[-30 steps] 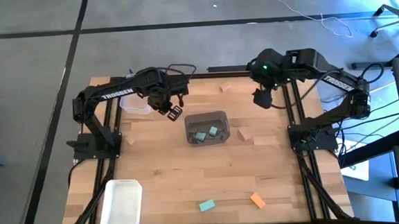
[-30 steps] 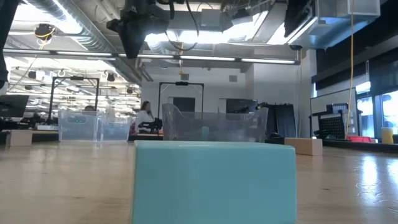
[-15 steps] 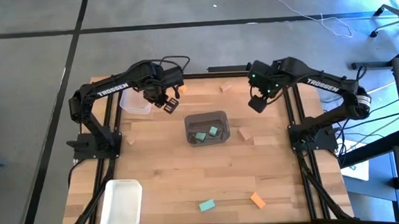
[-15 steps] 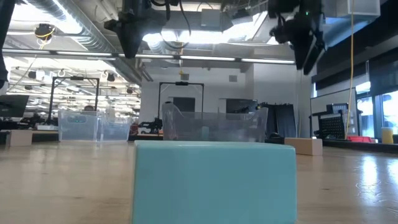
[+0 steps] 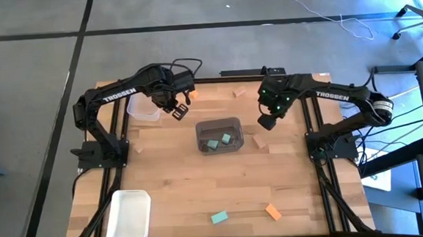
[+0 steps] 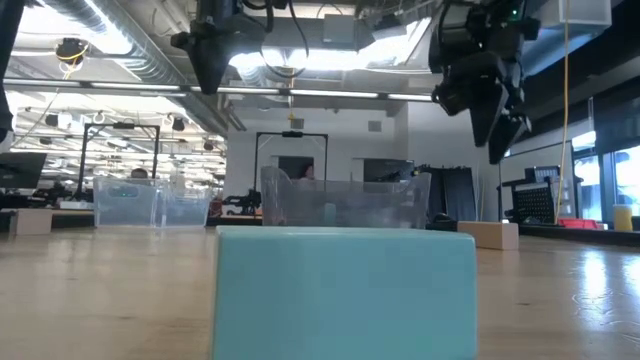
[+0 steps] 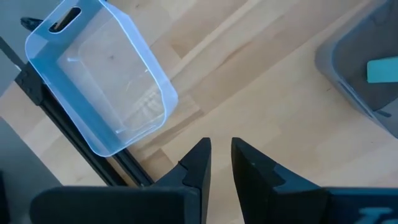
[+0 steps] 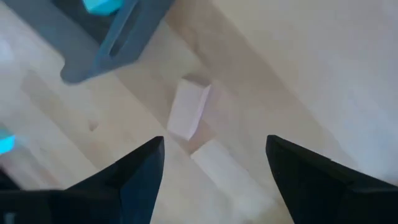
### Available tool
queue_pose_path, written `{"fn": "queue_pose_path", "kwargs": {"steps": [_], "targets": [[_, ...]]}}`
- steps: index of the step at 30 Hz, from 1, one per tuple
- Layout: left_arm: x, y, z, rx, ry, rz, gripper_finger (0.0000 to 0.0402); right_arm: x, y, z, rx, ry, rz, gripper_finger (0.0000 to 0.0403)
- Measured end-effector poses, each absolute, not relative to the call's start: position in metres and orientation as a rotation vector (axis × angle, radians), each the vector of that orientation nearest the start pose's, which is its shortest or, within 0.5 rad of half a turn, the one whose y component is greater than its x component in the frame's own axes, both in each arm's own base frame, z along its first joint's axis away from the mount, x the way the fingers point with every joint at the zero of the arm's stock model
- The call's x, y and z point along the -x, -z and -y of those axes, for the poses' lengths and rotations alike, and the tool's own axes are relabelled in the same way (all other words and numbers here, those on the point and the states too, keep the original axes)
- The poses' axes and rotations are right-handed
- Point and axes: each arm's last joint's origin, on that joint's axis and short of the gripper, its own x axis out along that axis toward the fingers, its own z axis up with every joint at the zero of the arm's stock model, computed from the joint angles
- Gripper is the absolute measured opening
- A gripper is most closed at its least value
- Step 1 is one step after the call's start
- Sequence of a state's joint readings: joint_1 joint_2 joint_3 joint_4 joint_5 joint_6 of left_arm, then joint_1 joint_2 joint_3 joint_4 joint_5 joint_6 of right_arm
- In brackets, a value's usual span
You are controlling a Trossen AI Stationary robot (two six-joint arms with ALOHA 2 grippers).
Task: Sort & place blocks by color
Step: Put the bottom right brown block into the white bin
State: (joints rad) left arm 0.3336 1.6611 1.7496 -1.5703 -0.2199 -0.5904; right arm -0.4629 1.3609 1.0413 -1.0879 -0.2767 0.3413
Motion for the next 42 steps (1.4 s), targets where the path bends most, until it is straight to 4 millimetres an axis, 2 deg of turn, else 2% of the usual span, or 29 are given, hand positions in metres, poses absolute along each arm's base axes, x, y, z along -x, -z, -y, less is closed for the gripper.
{"fn": "queue_pose_path", "kwargs": {"steps": [13, 19, 25, 36, 42], "targets": [[-0.273, -0.352, -0.101, 0.547, -0.877, -1.322, 0.0055, -0.213, -0.222, 0.082, -0.935, 0.471, -1.303, 0.0281], [-0.273, -0.352, -0.102, 0.541, -0.883, -1.321, 0.0055, -0.225, -0.215, 0.066, -0.846, 0.409, -1.256, 0.0281], [-0.273, -0.352, -0.101, 0.542, -0.883, -1.321, 0.0055, -0.236, -0.206, 0.052, -0.745, 0.515, -1.269, 0.0281], [-0.273, -0.352, -0.102, 0.542, -0.883, -1.321, 0.0055, -0.256, -0.169, 0.027, -0.685, 0.503, -1.436, 0.0281], [-0.273, -0.352, -0.102, 0.542, -0.883, -1.321, 0.0055, -0.266, -0.148, 0.025, -0.627, 0.532, -1.451, 0.0281]]}}
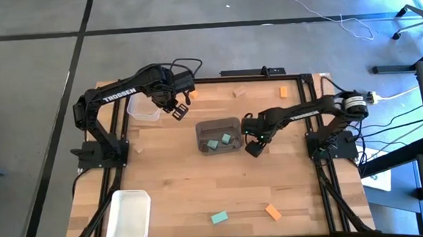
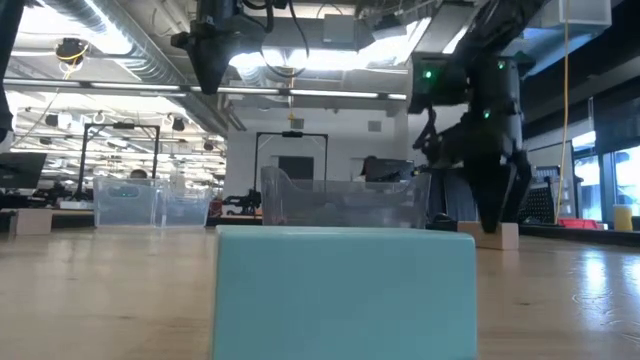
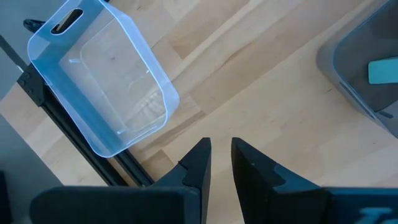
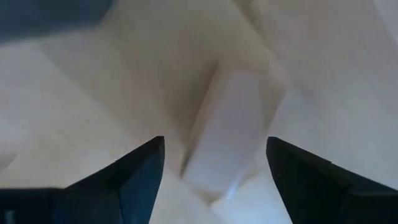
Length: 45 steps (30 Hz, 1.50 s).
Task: Sort & place blocks by color
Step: Put the bottom right brown block into the white bin
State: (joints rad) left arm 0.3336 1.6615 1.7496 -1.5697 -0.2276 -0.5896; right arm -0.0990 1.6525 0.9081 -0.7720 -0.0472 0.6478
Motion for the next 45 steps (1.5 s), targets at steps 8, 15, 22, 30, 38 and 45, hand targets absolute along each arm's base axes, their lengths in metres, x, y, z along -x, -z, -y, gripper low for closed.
{"fn": "queue_pose_path", "kwargs": {"steps": [8, 15, 22, 30, 38, 45], "targets": [[-0.273, -0.352, -0.102, 0.543, -0.882, -1.321, 0.0055, -0.272, -0.128, 0.027, -0.552, 0.568, -1.505, 0.0258], [-0.273, -0.352, -0.101, 0.548, -0.876, -1.322, 0.0055, -0.273, -0.13, 0.028, -0.541, 0.588, -1.484, 0.0133], [-0.273, -0.352, -0.101, 0.548, -0.876, -1.322, 0.0055, -0.276, -0.14, 0.029, -0.488, 0.565, -1.466, 0.013], [-0.273, -0.352, -0.101, 0.551, -0.873, -1.321, 0.0055, -0.268, -0.199, 0.032, -0.346, 0.613, -1.433, 0.013], [-0.295, -0.355, -0.103, 0.689, -0.659, -1.14, 0.0055, -0.269, -0.277, 0.039, -0.09, 0.641, -1.174, 0.013], [-0.321, -0.368, -0.108, 0.518, -0.386, -0.899, 0.0055, -0.277, -0.318, 0.04, 0.023, 0.586, -1.065, 0.013]]}}
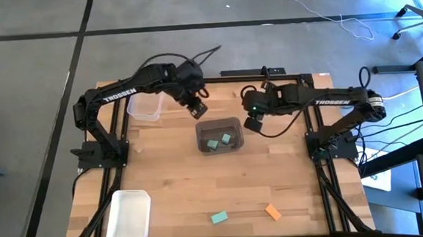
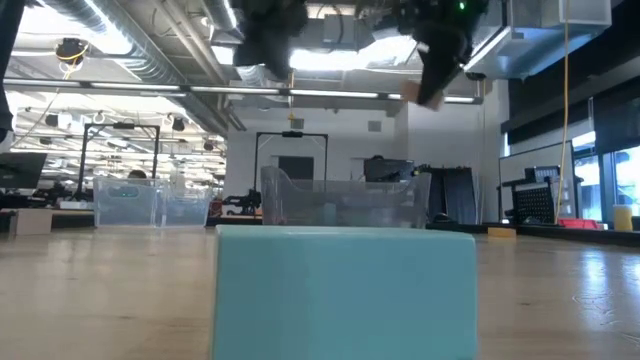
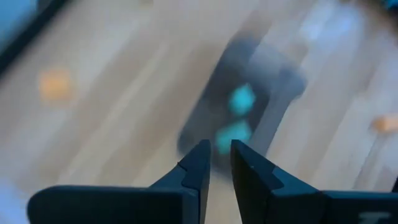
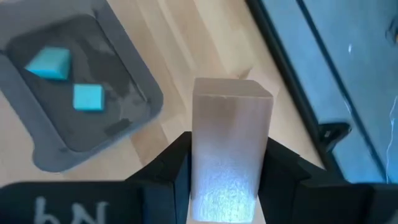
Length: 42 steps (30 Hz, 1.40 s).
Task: Sort & place blocks by color
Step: Put the bottom right brown block into the white bin
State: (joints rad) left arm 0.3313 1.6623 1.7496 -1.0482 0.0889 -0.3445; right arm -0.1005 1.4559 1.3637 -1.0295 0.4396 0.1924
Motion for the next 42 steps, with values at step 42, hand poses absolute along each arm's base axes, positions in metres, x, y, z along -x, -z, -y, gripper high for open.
{"fn": "queue_pose_path", "kwargs": {"steps": [42], "targets": [[-0.328, -0.378, -0.13, 0.415, -0.585, -0.707, 0.0065, -0.28, -0.334, 0.041, 0.168, 0.602, -1.023, 0.013]]}}
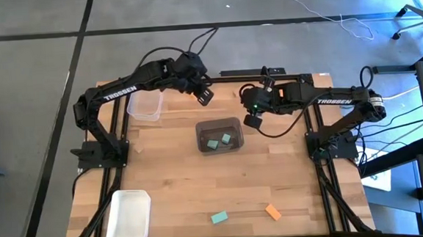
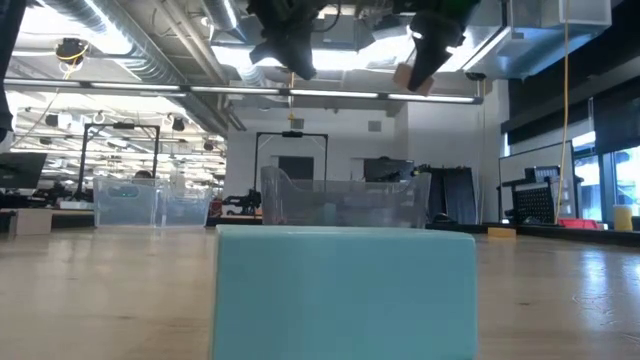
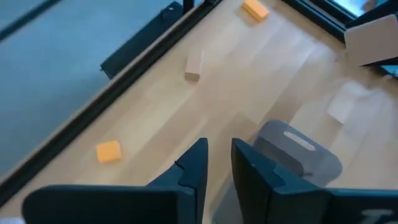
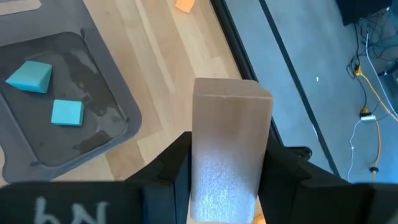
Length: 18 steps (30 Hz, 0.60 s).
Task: Sort & place blocks by color
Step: Put the bottom right brown block into the white bin
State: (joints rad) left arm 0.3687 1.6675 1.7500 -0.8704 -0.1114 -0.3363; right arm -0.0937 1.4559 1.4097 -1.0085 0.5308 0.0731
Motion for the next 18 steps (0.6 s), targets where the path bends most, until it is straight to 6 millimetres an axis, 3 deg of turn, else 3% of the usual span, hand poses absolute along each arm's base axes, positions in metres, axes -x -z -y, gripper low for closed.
{"fn": "queue_pose_path", "kwargs": {"steps": [8, 18], "targets": [[-0.335, -0.362, -0.137, 0.544, -0.509, -0.773, 0.01, -0.282, -0.335, 0.041, 0.184, 0.592, -1.01, 0.013], [-0.351, -0.349, -0.142, 0.628, -0.397, -0.76, 0.0102, -0.282, -0.335, 0.041, 0.182, 0.586, -1.006, 0.013]]}}
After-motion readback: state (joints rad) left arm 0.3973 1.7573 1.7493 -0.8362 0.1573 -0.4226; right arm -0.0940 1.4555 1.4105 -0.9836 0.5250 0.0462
